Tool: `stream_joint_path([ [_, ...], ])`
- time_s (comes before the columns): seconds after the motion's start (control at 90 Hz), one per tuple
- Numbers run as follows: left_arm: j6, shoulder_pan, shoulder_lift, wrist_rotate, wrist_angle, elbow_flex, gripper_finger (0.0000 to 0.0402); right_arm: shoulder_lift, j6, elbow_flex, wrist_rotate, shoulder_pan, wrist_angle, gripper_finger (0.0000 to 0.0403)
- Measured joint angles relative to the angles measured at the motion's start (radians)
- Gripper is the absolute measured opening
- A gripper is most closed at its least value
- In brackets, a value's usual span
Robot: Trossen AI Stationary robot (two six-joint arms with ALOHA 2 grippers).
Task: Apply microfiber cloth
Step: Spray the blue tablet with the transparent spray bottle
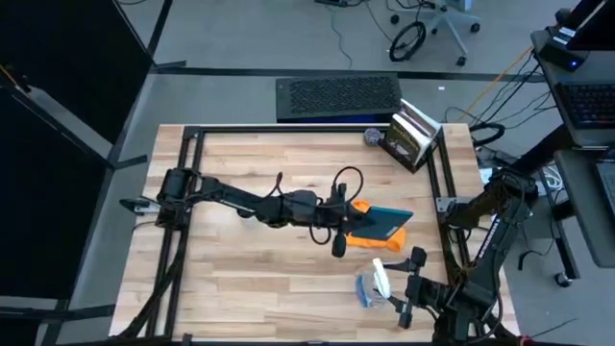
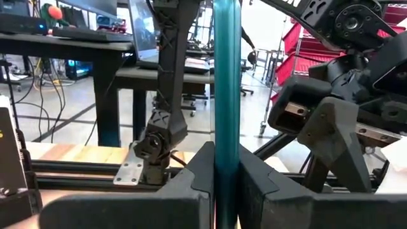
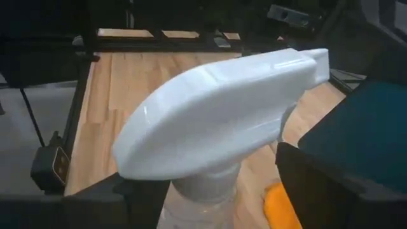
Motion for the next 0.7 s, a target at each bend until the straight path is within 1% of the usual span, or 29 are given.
stream_joint_path([
  [0.1, -0.001, 0.0, 0.0, 0.0, -0.009, 0.0, 0.0015, -0.02, 0.031, 0.002, -0.086, -0.005, -0.005, 0.0272],
  [0.211, -0.002, 0.0, 0.0, -0.001, -0.038, 0.0, 0.0015, -0.031, 0.052, 0.0, -0.195, -0.01, -0.021, 0.0292],
  [0.278, -0.009, -0.001, -0.002, -0.002, -0.068, 0.0, 0.0015, -0.035, 0.046, -0.003, -0.223, -0.016, -0.027, 0.0305],
  [0.322, -0.009, -0.004, -0.015, -0.011, -0.117, 0.0, 0.0015, -0.037, 0.043, -0.003, -0.252, -0.022, -0.029, 0.0313],
  [0.422, 0.003, -0.012, -0.048, -0.103, -0.222, 0.0, 0.0014, -0.037, 0.052, -0.002, -0.313, -0.031, -0.063, 0.0322],
  [0.489, 0.025, -0.024, -0.093, -0.159, -0.341, 0.0, 0.0012, -0.037, 0.064, -0.002, -0.336, -0.036, -0.088, 0.0322],
  [0.567, 0.029, -0.034, -0.13, -0.206, -0.398, 0.002, 0.0011, -0.037, 0.071, -0.002, -0.362, -0.036, -0.1, 0.032],
  [0.644, 0.028, -0.054, -0.185, -0.252, -0.539, 0.002, 0.0011, -0.038, 0.073, -0.002, -0.428, -0.042, -0.113, 0.0319],
  [0.7, 0.019, -0.067, -0.201, -0.277, -0.589, 0.002, 0.001, -0.038, 0.075, -0.002, -0.484, -0.042, -0.112, 0.0319],
])
